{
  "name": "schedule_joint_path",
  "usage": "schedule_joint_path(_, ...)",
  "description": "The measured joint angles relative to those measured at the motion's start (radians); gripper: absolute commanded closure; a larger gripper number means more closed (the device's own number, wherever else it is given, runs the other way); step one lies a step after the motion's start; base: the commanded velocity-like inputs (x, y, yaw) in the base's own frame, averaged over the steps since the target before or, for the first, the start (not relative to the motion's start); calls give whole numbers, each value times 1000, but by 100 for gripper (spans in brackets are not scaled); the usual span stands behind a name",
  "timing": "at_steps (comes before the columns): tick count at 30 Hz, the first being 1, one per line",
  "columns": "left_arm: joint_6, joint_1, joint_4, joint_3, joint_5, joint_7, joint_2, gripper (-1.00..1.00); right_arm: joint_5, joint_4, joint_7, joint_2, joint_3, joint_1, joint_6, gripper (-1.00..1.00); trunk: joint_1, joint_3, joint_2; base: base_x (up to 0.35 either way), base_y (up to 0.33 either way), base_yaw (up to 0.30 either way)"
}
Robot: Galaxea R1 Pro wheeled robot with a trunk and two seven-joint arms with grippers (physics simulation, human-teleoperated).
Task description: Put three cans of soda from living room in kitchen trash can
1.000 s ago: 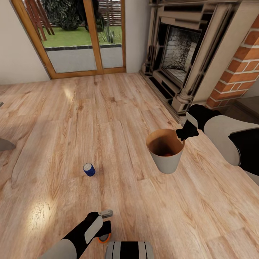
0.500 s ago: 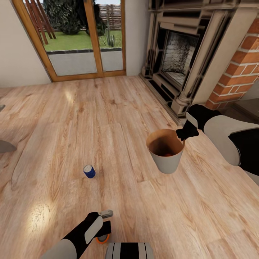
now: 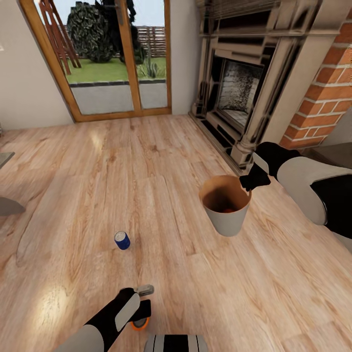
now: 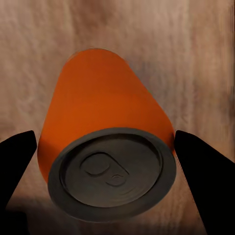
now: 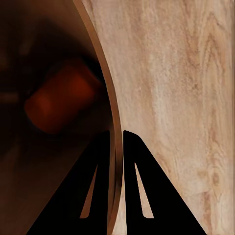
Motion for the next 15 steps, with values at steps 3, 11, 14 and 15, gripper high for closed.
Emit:
schedule_joint_path(3, -1, 0, -2, 1, 0, -2, 1, 100, -2, 0, 0, -1, -1, 1, 0, 100, -1, 12, 1, 0, 0, 0)
schedule_joint_path(11, 14, 0, -101, 4, 2, -1, 2, 100, 1, -1, -2, 0, 3, 5, 0, 100, -5, 43, 3, 0, 0, 0)
schedule_joint_path(14, 24, 0, -133, 4, 4, 1, 2, 100, -1, -1, -3, -1, 1, 7, 0, 100, -6, 54, 3, 0, 0, 0)
schedule_joint_path(15, 31, 0, -147, 4, 5, 1, 2, 100, -1, -1, -3, -1, 1, 8, 0, 100, -7, 58, 3, 0, 0, 0)
